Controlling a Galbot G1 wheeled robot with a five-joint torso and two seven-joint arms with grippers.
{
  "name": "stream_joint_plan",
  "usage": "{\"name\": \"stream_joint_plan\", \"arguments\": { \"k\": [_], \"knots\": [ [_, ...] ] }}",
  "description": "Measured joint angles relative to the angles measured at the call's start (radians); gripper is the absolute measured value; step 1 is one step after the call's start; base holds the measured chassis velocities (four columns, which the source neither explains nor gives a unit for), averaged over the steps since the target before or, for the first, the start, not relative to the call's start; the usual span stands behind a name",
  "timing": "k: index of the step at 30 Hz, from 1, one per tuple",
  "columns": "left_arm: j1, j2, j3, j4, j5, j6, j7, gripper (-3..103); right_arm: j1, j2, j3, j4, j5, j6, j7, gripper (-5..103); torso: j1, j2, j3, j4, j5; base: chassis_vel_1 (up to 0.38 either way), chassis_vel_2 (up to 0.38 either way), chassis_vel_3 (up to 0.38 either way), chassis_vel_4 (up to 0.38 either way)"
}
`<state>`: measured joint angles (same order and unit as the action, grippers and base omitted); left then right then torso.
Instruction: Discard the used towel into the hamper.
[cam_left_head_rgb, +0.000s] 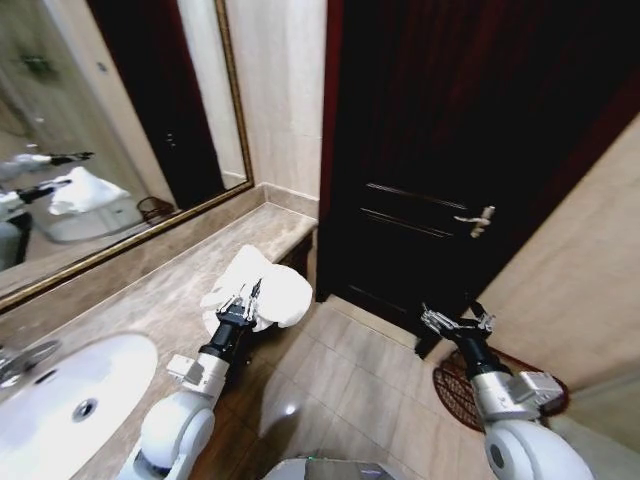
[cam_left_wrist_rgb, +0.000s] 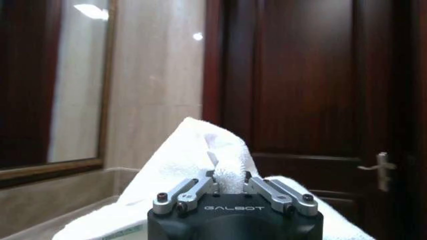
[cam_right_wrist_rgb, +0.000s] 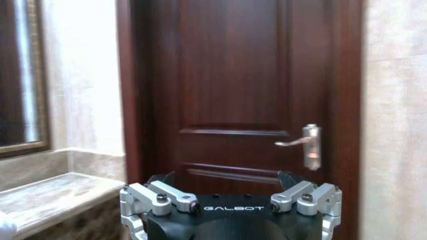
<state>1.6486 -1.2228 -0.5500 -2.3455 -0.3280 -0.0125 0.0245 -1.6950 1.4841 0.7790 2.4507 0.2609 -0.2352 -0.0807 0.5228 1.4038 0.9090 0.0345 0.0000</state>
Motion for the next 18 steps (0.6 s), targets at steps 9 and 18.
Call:
{"name": "stream_joint_plan", "arguments": {
  "k": [9, 18],
  "knots": [
    [-0.003, -0.002, -0.001, 0.003, -0.003, -0.006, -0.001, 12, -0.004, 0.014, -0.002, 0.007, -0.008, 0.003, -0.001, 100, 0.000, 0.000, 0.000, 0.0000, 0.0000, -0.133, -0.132, -0.126, -0.121],
    [-0.002, -0.001, 0.001, 0.004, -0.003, -0.009, -0.002, 12, -0.013, 0.023, 0.000, 0.013, -0.010, 0.008, -0.001, 100, 0.000, 0.000, 0.000, 0.0001, -0.0001, -0.120, -0.118, -0.123, -0.125]
  ]
}}
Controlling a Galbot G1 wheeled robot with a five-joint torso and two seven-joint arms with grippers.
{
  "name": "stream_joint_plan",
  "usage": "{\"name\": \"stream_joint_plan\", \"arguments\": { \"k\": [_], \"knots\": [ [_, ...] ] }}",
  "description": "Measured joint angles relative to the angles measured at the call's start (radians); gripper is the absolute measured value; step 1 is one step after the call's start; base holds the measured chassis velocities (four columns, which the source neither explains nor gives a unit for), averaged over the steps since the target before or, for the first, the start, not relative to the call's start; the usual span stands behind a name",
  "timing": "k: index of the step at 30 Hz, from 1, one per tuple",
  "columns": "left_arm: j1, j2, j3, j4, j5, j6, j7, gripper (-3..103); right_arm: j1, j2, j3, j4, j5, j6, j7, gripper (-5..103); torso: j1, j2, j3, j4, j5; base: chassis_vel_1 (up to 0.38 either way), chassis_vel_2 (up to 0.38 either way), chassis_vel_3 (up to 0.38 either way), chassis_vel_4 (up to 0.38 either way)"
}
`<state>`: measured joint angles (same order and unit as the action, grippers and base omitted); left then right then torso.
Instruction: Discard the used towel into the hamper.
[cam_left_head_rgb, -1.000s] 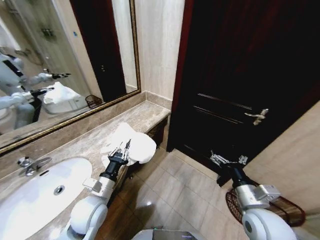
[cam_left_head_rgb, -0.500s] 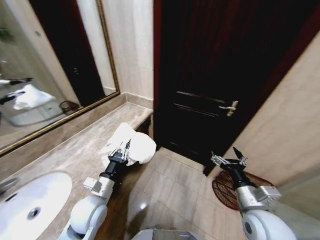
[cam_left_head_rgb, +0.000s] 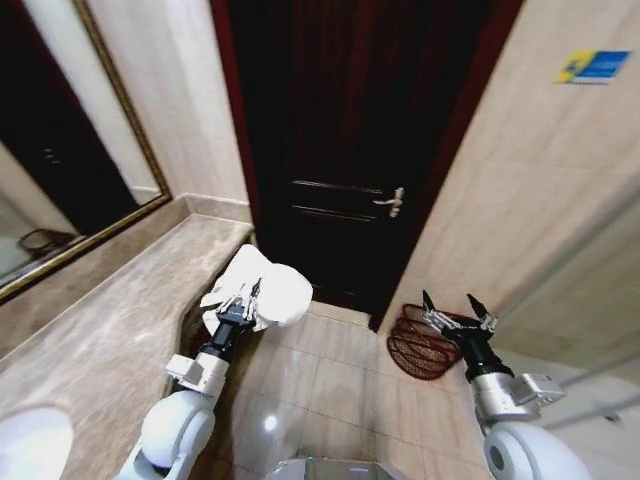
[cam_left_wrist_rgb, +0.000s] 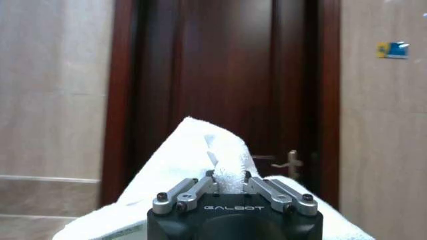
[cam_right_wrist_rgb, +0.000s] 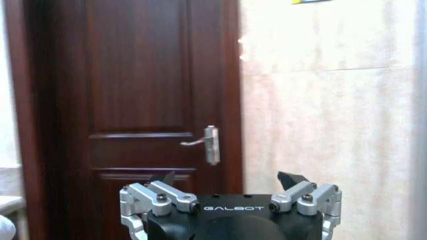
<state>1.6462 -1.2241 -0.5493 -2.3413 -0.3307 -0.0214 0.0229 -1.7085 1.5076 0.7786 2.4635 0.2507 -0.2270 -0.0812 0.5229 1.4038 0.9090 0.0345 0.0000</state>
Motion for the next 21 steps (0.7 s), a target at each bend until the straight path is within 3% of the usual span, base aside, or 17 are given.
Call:
{"name": "stream_joint_plan", "arguments": {
  "k": [21],
  "knots": [
    [-0.007, -0.006, 0.001, 0.015, -0.025, -0.027, 0.012, 12, -0.021, 0.029, -0.018, 0.006, -0.038, 0.017, -0.005, 100, 0.000, 0.000, 0.000, -0.0001, 0.0000, -0.123, -0.129, -0.126, -0.127]
  ]
}}
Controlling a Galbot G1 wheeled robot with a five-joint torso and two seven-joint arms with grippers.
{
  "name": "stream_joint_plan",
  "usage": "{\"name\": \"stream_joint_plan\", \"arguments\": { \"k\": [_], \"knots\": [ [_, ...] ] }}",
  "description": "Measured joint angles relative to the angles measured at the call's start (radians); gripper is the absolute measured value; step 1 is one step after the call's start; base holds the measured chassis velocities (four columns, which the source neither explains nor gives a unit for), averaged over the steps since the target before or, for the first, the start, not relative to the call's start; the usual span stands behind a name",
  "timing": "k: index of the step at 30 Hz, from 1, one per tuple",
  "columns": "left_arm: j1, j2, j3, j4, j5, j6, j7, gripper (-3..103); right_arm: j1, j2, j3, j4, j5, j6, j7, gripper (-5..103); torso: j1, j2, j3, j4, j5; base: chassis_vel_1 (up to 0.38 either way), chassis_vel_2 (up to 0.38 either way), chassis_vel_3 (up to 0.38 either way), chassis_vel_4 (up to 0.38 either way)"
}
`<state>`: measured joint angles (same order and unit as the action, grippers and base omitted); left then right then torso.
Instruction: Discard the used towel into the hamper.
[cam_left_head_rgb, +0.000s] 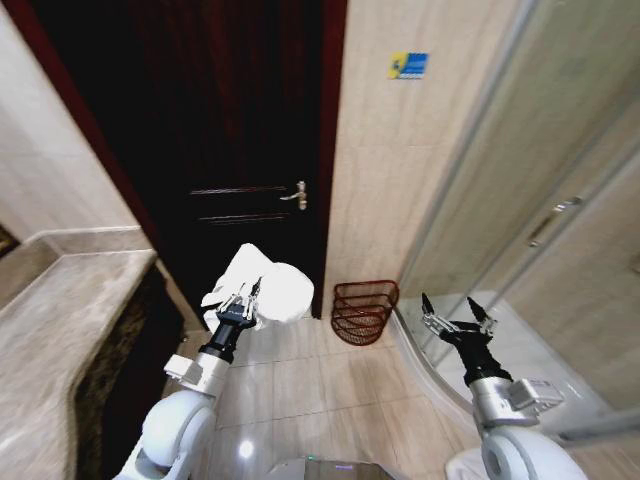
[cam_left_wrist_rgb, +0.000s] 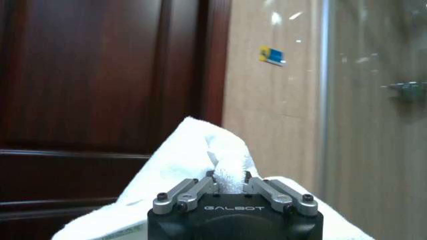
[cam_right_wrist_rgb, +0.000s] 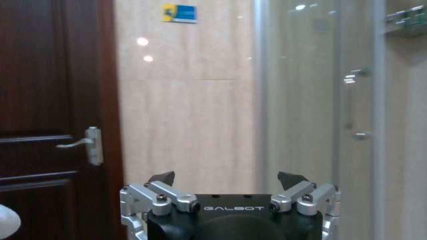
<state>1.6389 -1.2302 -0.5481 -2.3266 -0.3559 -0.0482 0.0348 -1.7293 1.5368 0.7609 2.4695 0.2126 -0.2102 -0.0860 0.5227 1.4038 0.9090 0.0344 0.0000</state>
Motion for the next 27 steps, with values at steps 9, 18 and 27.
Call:
{"name": "stream_joint_plan", "arguments": {
  "k": [9, 18, 27],
  "knots": [
    [-0.008, -0.017, 0.002, 0.038, -0.016, -0.041, -0.001, 12, -0.014, 0.022, -0.005, 0.006, -0.027, 0.002, 0.007, 100, 0.000, 0.000, 0.000, -0.0001, 0.0000, -0.099, -0.093, -0.088, -0.096],
    [-0.003, -0.051, -0.001, 0.119, -0.013, -0.142, 0.035, 12, -0.014, 0.048, -0.025, -0.002, -0.117, 0.015, 0.038, 100, -0.010, -0.023, -0.012, 0.0001, 0.0001, 0.000, 0.000, 0.000, 0.000],
    [-0.041, -0.089, -0.016, 0.186, -0.039, -0.146, 0.000, 12, -0.014, 0.049, -0.028, 0.005, -0.125, -0.014, 0.057, 100, -0.036, -0.079, -0.042, 0.0001, 0.0001, 0.000, 0.000, 0.000, 0.000]
  ]
}}
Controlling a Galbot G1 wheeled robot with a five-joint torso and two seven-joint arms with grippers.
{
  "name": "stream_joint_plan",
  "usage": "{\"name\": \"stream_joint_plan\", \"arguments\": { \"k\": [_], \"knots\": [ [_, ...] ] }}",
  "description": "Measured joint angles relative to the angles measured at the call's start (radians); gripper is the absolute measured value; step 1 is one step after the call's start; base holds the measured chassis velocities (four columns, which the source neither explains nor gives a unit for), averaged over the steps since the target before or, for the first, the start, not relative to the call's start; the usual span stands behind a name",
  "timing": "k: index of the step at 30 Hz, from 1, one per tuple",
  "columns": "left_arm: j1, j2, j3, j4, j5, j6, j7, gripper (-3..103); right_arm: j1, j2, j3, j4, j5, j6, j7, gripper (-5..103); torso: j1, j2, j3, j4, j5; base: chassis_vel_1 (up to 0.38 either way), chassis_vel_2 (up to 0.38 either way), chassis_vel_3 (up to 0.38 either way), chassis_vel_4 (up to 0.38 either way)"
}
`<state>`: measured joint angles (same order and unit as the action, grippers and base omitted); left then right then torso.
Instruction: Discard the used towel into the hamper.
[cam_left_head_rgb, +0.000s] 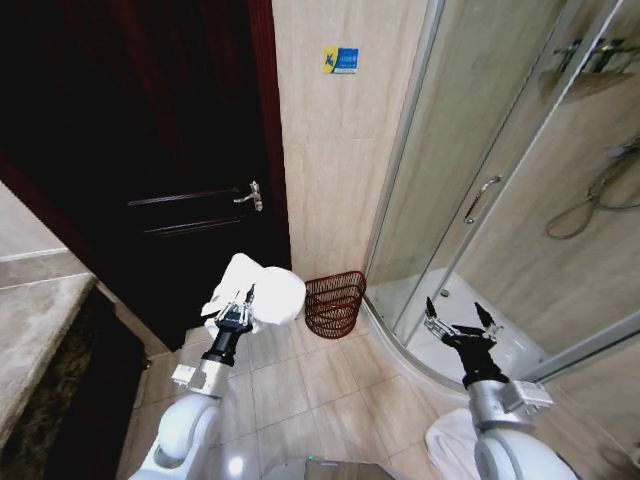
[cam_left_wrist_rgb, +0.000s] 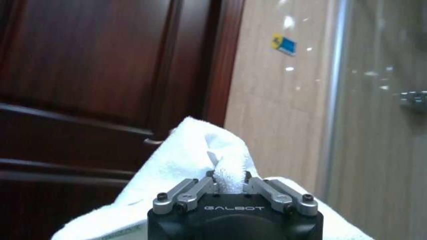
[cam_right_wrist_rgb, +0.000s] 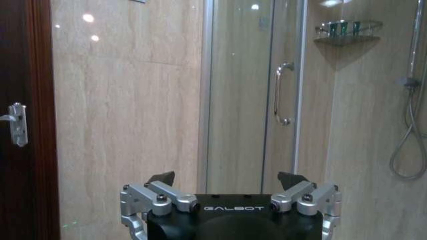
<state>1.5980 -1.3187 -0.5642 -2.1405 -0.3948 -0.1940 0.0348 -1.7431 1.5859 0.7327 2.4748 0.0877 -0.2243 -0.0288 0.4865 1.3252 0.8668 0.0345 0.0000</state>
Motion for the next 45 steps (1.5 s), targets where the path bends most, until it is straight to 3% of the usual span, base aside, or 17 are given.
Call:
{"name": "stream_joint_plan", "arguments": {
  "k": [6, 14, 17, 29, 45],
  "knots": [
    [-0.026, -0.020, -0.012, -0.002, 0.006, 0.041, -0.011, 12, -0.019, 0.022, -0.002, -0.015, -0.023, 0.046, -0.016, 100, -0.019, -0.041, -0.022, -0.0003, -0.0001, 0.000, 0.000, 0.000, 0.000],
    [-0.061, -0.047, -0.007, 0.032, 0.055, 0.016, 0.002, 12, 0.012, 0.022, 0.004, -0.067, -0.031, 0.116, -0.039, 100, -0.040, -0.087, -0.047, -0.0002, -0.0001, 0.000, 0.000, 0.000, 0.000],
    [-0.064, -0.052, -0.007, 0.027, 0.054, 0.040, 0.003, 12, 0.010, 0.022, 0.005, -0.080, -0.027, 0.132, -0.037, 100, -0.048, -0.106, -0.057, -0.0002, 0.0000, 0.000, 0.000, 0.000, 0.000],
    [-0.048, -0.054, -0.019, 0.031, 0.084, 0.082, 0.019, 12, 0.015, 0.010, 0.007, -0.113, 0.010, 0.131, -0.044, 100, -0.078, -0.172, -0.093, -0.0002, 0.0001, 0.000, 0.000, 0.000, 0.000],
    [-0.097, -0.067, -0.011, 0.116, 0.095, 0.054, 0.053, 12, -0.046, 0.011, 0.018, -0.138, 0.025, 0.211, -0.041, 100, -0.112, -0.247, -0.135, -0.0003, -0.0001, 0.000, 0.000, 0.000, 0.000]
  ]
}}
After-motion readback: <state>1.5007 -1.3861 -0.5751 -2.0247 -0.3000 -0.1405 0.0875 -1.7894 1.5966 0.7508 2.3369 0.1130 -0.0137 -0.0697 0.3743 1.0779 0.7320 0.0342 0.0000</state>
